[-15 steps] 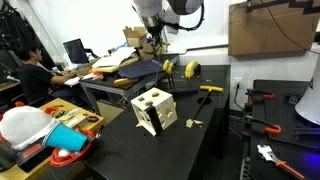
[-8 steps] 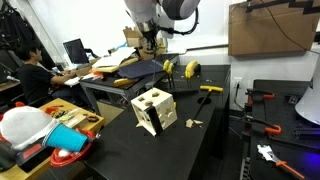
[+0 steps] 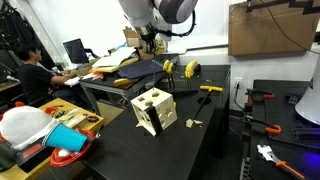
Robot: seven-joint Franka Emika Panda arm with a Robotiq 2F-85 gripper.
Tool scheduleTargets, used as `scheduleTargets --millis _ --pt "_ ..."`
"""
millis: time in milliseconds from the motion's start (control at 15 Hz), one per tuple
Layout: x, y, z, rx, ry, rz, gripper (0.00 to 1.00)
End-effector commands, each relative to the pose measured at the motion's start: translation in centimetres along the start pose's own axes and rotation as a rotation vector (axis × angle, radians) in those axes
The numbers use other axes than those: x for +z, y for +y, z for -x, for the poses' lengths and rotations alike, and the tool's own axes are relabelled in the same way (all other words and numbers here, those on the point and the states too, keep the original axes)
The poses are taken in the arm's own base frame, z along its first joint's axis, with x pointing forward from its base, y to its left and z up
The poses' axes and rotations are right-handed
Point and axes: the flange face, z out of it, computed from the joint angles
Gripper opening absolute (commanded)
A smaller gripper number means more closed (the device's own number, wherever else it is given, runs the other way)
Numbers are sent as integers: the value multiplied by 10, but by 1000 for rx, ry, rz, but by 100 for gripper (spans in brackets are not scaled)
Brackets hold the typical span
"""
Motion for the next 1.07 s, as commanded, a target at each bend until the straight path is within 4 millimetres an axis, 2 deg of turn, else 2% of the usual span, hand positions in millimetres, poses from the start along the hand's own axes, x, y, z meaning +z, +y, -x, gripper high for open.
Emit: scheduleTargets --millis 0,467,1000 --pt "-3 -2 -9 -39 -6 68 5" --pt "-4 -1 -8 -91 -10 126 5" --pt "-3 -4 -7 -146 -18 92 5"
